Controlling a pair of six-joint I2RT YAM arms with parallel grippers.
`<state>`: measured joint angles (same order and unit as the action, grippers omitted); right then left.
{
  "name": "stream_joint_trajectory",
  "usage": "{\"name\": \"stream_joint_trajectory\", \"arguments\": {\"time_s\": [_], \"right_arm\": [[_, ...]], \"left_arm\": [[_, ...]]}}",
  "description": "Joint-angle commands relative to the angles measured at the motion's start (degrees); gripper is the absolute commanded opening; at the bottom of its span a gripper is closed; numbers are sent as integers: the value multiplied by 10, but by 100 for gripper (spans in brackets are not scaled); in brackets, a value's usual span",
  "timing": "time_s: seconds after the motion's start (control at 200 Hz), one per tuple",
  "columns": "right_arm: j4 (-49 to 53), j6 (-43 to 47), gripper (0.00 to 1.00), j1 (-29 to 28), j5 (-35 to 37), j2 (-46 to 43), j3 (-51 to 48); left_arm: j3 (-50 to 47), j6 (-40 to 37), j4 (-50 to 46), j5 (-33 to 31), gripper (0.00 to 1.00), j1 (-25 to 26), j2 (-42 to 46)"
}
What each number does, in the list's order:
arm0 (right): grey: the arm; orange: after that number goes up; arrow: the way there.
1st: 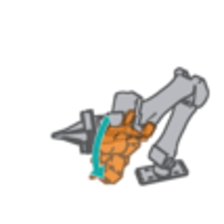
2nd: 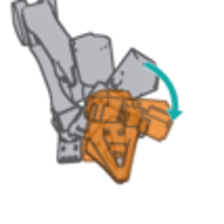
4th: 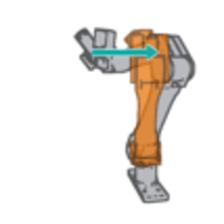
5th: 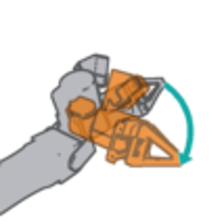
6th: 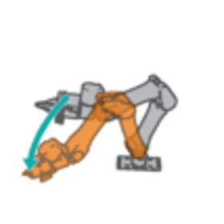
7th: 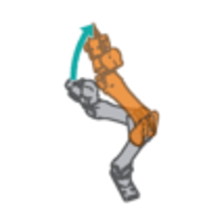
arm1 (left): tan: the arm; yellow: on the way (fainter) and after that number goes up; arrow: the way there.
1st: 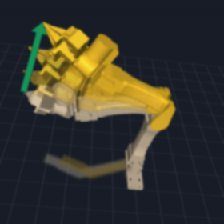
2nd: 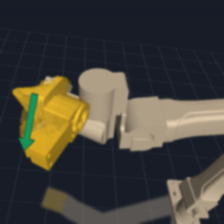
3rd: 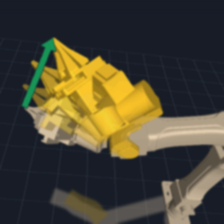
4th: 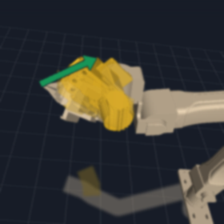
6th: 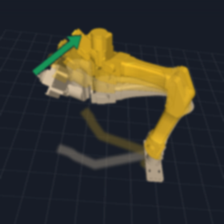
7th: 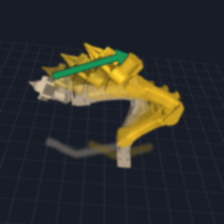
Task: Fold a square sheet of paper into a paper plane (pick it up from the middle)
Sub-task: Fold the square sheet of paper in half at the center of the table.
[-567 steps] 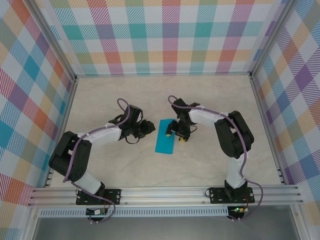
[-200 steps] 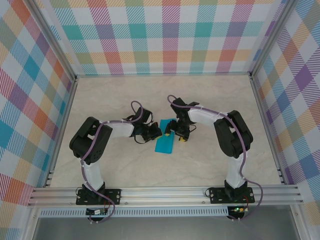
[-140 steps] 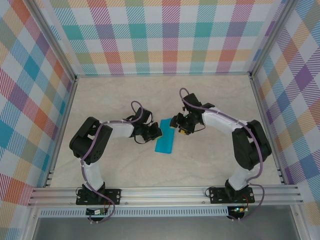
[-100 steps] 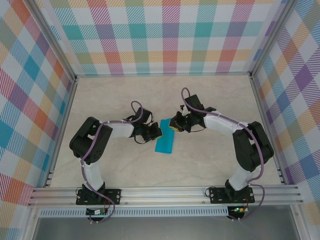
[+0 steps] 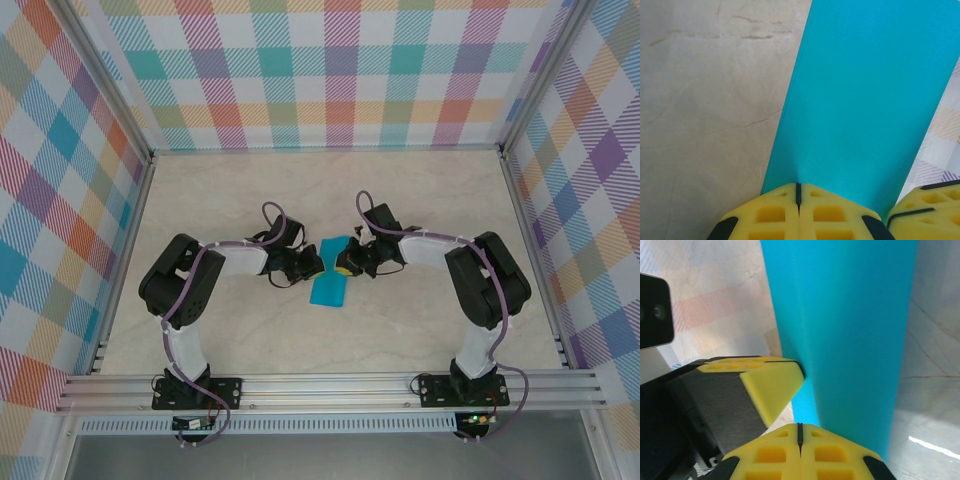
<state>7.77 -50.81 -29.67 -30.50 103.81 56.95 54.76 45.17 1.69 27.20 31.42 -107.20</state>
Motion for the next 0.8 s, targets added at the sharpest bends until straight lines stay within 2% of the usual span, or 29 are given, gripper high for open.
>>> {"name": "stream_joint_trajectory", "arguments": {"time_s": [0.0,0.46,0.65,0.795], "right_arm": [[-1,24,0,-3,4,8,-8],[-36,35,0,-2,23,14,-66],[-68,44,0,-2,60,12,-116],[-65,61,0,-2,54,1,-104]], "left_arm": [[-15,-11,-26,-6,0,7,-13],[-16,-14,-27,-4,0,7,-18],[-16,-16,-29,-4,0,7,-18],[-12,-19,-35,-5,0,8,-20]]}}
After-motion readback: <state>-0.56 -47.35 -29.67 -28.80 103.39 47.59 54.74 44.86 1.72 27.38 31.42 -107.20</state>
